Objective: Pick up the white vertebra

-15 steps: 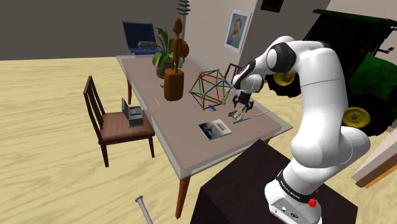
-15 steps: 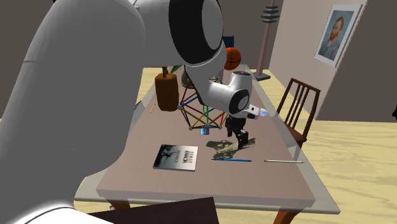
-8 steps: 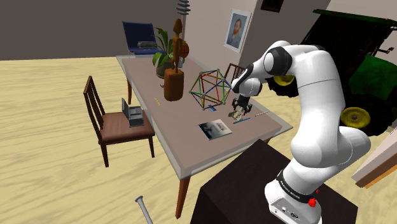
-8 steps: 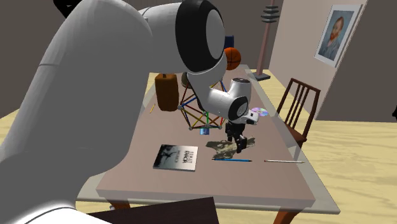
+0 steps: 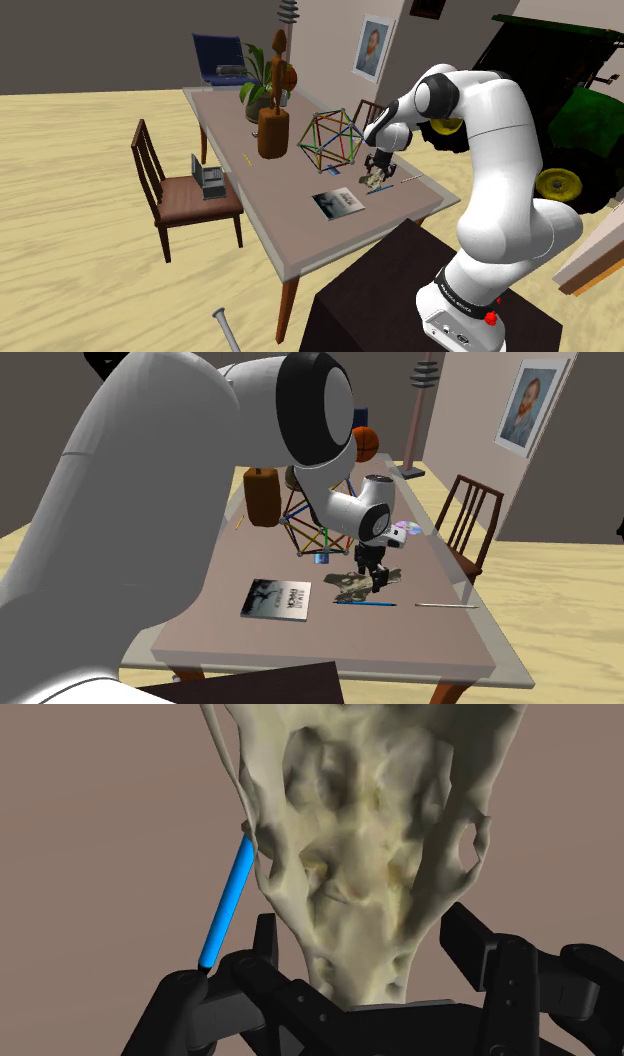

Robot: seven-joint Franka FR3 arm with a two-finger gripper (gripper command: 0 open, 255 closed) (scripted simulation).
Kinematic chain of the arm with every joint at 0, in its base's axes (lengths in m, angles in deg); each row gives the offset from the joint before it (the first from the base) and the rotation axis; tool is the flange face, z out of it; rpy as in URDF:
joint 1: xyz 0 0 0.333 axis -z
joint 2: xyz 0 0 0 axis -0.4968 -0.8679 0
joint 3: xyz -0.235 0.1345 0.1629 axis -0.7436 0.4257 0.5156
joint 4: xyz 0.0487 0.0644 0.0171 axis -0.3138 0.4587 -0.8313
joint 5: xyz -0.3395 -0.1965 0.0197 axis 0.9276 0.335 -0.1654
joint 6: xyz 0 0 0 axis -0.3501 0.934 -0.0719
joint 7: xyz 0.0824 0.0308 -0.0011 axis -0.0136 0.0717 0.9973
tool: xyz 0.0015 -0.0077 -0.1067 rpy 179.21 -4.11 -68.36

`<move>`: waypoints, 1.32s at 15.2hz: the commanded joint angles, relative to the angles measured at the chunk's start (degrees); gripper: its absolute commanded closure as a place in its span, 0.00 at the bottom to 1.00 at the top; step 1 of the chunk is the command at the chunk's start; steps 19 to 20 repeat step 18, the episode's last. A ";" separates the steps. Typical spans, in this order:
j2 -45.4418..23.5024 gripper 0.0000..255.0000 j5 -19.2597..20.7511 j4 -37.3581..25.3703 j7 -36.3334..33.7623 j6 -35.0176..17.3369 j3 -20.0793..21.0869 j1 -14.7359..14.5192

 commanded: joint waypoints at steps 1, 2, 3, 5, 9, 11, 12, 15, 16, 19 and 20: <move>-0.19 1.00 0.02 -0.10 -0.09 0.16 0.01 -0.04; 0.46 1.00 0.17 0.15 -0.16 0.57 -0.17 -0.17; 1.10 1.00 0.31 0.40 -0.24 0.97 -0.34 -0.31; 2.36 1.00 0.62 0.81 -0.40 1.83 -0.69 -0.57; 4.83 1.00 1.26 1.52 -0.74 3.59 -1.39 -1.10; 6.02 1.00 1.60 1.79 -0.92 4.51 -1.73 -1.36; 6.61 1.00 1.78 1.91 -1.01 4.98 -1.90 -1.48; 8.35 1.00 2.32 2.18 -1.31 6.43 -2.39 -1.85; 8.91 1.00 2.50 2.25 -1.41 6.92 -2.56 -1.97; 8.99 1.00 2.53 2.26 -1.42 6.99 -2.58 -1.99; 8.99 1.00 2.53 2.26 -1.42 6.99 -2.58 -1.99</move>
